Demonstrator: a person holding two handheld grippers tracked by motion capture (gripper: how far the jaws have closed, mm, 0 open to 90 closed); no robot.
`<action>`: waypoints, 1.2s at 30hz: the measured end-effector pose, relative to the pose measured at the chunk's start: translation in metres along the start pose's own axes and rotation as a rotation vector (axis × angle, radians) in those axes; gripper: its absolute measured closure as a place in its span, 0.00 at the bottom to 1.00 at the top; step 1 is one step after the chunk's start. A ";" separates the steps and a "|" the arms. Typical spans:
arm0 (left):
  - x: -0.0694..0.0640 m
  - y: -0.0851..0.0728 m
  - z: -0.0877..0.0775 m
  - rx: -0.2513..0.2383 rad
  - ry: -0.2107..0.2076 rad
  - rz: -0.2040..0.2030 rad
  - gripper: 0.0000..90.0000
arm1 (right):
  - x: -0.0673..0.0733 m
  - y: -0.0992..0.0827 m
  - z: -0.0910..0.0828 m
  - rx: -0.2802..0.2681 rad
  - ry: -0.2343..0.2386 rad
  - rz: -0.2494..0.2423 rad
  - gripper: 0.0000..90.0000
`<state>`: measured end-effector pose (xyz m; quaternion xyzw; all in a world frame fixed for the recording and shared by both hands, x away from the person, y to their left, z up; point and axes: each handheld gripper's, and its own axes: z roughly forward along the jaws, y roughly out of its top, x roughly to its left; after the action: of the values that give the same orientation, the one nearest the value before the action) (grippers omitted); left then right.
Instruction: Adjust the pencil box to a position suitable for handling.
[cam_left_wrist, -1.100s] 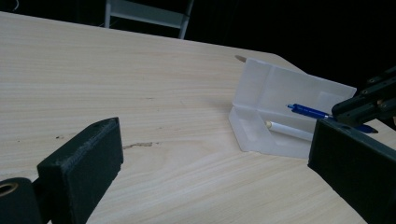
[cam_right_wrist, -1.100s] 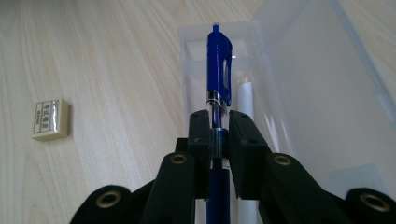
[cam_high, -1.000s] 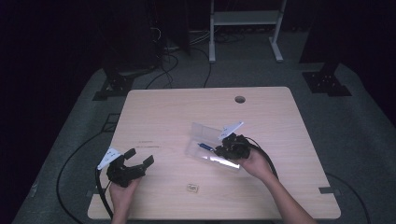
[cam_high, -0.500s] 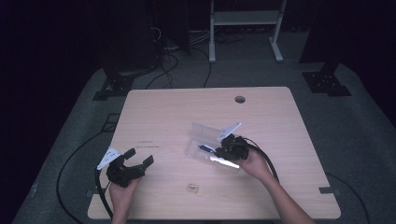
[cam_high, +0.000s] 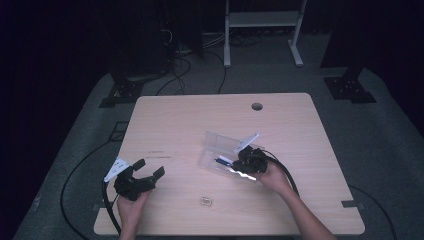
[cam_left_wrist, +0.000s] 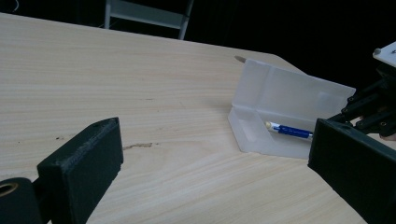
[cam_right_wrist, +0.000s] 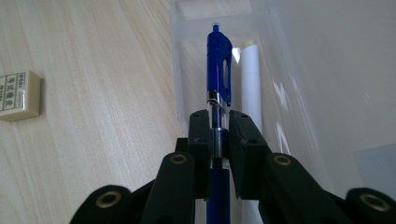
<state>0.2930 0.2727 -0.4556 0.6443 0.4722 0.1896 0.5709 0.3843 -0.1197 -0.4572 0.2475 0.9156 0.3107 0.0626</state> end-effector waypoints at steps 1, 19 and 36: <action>0.000 0.000 0.000 0.000 0.000 0.001 0.02 | 0.000 0.000 0.000 -0.002 0.001 0.001 0.88; 0.000 0.000 0.000 -0.003 0.001 0.000 0.02 | 0.000 -0.001 0.008 0.008 0.014 0.003 0.88; 0.001 0.000 -0.001 -0.004 0.002 0.001 0.02 | -0.002 -0.003 0.015 0.024 0.022 0.015 0.87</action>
<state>0.2927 0.2741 -0.4553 0.6432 0.4720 0.1915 0.5716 0.3888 -0.1147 -0.4706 0.2516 0.9179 0.3031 0.0470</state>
